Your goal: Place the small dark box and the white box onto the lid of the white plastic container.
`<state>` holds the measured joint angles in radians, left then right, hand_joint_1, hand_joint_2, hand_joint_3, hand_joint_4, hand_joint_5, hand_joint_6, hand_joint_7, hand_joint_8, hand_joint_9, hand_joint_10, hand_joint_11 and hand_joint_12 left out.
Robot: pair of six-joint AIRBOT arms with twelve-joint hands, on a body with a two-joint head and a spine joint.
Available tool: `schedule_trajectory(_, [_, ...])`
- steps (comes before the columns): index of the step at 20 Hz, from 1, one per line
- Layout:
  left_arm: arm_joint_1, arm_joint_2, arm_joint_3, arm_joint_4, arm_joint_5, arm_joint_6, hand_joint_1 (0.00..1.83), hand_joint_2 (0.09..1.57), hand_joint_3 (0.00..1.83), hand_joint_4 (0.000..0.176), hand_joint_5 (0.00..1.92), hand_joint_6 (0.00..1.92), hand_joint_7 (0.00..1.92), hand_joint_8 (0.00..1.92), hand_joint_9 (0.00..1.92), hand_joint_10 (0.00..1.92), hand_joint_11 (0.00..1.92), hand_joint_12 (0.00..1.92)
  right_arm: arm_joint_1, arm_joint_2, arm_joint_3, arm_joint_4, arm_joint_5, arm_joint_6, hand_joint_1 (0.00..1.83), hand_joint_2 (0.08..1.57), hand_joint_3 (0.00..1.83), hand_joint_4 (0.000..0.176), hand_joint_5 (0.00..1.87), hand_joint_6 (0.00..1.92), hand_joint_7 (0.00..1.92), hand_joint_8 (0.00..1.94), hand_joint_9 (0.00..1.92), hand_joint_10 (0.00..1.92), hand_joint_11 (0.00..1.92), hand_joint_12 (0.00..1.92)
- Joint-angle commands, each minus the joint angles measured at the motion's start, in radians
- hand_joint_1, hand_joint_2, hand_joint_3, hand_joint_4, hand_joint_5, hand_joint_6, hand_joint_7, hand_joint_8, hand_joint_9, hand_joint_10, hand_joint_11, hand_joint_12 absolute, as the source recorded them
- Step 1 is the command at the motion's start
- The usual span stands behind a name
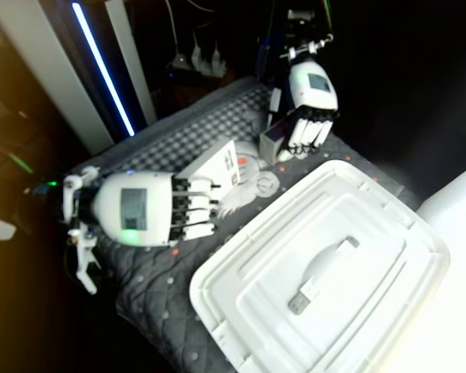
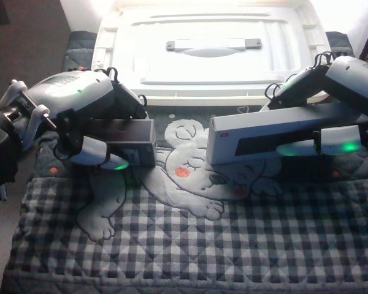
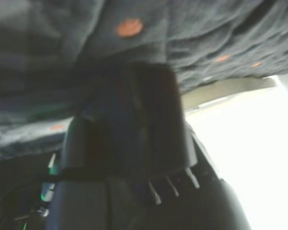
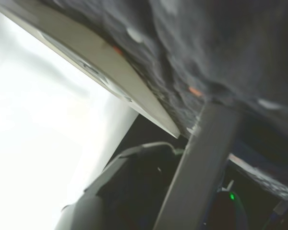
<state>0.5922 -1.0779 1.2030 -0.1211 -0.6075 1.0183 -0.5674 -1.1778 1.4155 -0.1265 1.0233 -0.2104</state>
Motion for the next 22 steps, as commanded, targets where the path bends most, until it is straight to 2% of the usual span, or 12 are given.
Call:
schedule_trajectory(1, [-0.003, 0.001, 0.003, 0.000, -0.121, -0.004, 1.42, 0.97, 0.00, 0.000, 1.25, 0.33, 1.37, 0.28, 1.29, 0.70, 1.00, 1.05, 0.007, 0.011, 0.006, 0.024, 0.113, 0.006, 1.28, 0.98, 0.00, 0.012, 1.36, 0.37, 1.37, 0.24, 1.17, 0.79, 0.89, 1.50])
schedule_trajectory(3, [-0.004, 0.002, 0.003, 0.000, -0.130, -0.007, 1.42, 0.97, 0.00, 0.000, 1.31, 0.15, 1.40, 0.27, 1.31, 0.69, 1.04, 1.02, 0.007, 0.011, 0.006, 0.023, 0.114, 0.006, 1.28, 0.98, 0.00, 0.023, 1.41, 0.24, 1.35, 0.30, 1.12, 1.08, 0.85, 1.68])
schedule_trajectory(5, [-0.015, 0.008, 0.002, 0.004, -0.147, -0.017, 1.42, 0.97, 0.00, 0.000, 1.34, 0.07, 1.36, 0.39, 1.29, 0.70, 1.03, 1.06, 0.007, 0.011, 0.006, 0.014, 0.119, 0.006, 1.28, 0.97, 0.00, 0.028, 1.36, 0.36, 1.42, 0.14, 1.13, 0.83, 0.56, 1.59])
schedule_trajectory(7, [-0.032, 0.013, -0.001, 0.028, -0.168, -0.046, 1.43, 0.97, 0.00, 0.000, 1.33, 0.08, 1.37, 0.38, 1.33, 0.63, 1.07, 1.08, 0.008, 0.014, 0.002, 0.012, 0.130, 0.008, 1.28, 0.97, 0.00, 0.020, 1.37, 0.34, 1.43, 0.12, 1.13, 0.68, 0.66, 1.43])
schedule_trajectory(9, [-0.059, 0.024, -0.005, 0.056, -0.194, -0.072, 1.42, 1.01, 0.00, 0.000, 1.32, 0.03, 1.24, 0.64, 1.18, 0.93, 0.97, 1.24, 0.008, 0.025, -0.002, 0.013, 0.151, 0.010, 1.39, 1.02, 0.00, 0.000, 1.21, 0.56, 1.38, 0.04, 1.04, 1.07, 0.68, 1.21])
schedule_trajectory(10, [-0.071, 0.028, -0.008, 0.064, -0.204, -0.074, 1.41, 1.04, 0.00, 0.000, 1.11, 0.47, 1.16, 0.74, 1.11, 0.99, 0.97, 1.21, 0.008, 0.028, -0.002, 0.016, 0.159, 0.010, 1.40, 1.01, 0.00, 0.000, 1.26, 0.43, 1.39, 0.05, 1.06, 1.07, 0.71, 1.22])
schedule_trajectory(12, [-0.116, 0.035, -0.011, 0.090, -0.225, -0.074, 1.40, 1.05, 0.00, 0.000, 1.02, 0.76, 1.12, 0.76, 1.08, 0.97, 0.95, 1.09, 0.009, 0.040, -0.002, 0.031, 0.183, 0.010, 1.40, 1.01, 0.00, 0.000, 1.23, 0.49, 1.42, 0.04, 1.08, 1.01, 0.71, 1.16])
schedule_trajectory(14, [-0.166, 0.036, -0.006, 0.118, -0.228, -0.074, 1.31, 1.02, 0.00, 0.000, 1.14, 0.56, 1.25, 0.66, 1.14, 0.63, 0.95, 1.08, 0.034, 0.049, -0.002, 0.035, 0.192, 0.010, 1.30, 0.99, 0.00, 0.000, 1.27, 0.47, 1.43, 0.15, 1.11, 0.76, 0.76, 1.28])
schedule_trajectory(16, [-0.219, 0.037, 0.004, 0.131, -0.235, -0.074, 1.40, 1.00, 0.00, 0.000, 1.10, 0.68, 1.29, 0.35, 1.25, 0.72, 0.99, 0.91, 0.076, 0.052, -0.001, 0.020, 0.191, -0.003, 1.28, 0.99, 0.00, 0.021, 1.26, 0.48, 1.36, 0.33, 1.16, 0.52, 0.67, 1.38])
schedule_trajectory(18, [-0.270, 0.027, 0.019, 0.135, -0.223, -0.058, 1.40, 0.99, 0.00, 0.000, 1.10, 0.67, 1.36, 0.18, 1.32, 0.63, 1.10, 0.76, 0.107, 0.057, -0.001, 0.018, 0.190, -0.032, 1.29, 1.01, 0.00, 0.000, 1.30, 0.24, 1.24, 0.72, 1.13, 0.73, 0.68, 1.58])
schedule_trajectory(20, [-0.342, 0.006, 0.040, 0.139, -0.167, -0.008, 1.41, 0.99, 0.00, 0.000, 1.14, 0.54, 1.42, 0.11, 1.31, 0.68, 1.08, 0.90, 0.141, 0.061, 0.007, 0.018, 0.183, -0.062, 1.29, 1.00, 0.00, 0.000, 1.30, 0.24, 1.28, 0.63, 1.11, 0.92, 0.80, 1.59])
schedule_trajectory(22, [-0.385, -0.013, 0.061, 0.139, -0.126, 0.038, 1.41, 0.98, 0.00, 0.000, 1.17, 0.47, 1.37, 0.25, 1.28, 0.71, 0.99, 1.02, 0.172, 0.061, 0.021, 0.018, 0.158, -0.081, 1.28, 1.00, 0.00, 0.000, 1.15, 0.64, 1.43, 0.24, 1.31, 0.43, 0.93, 1.23])
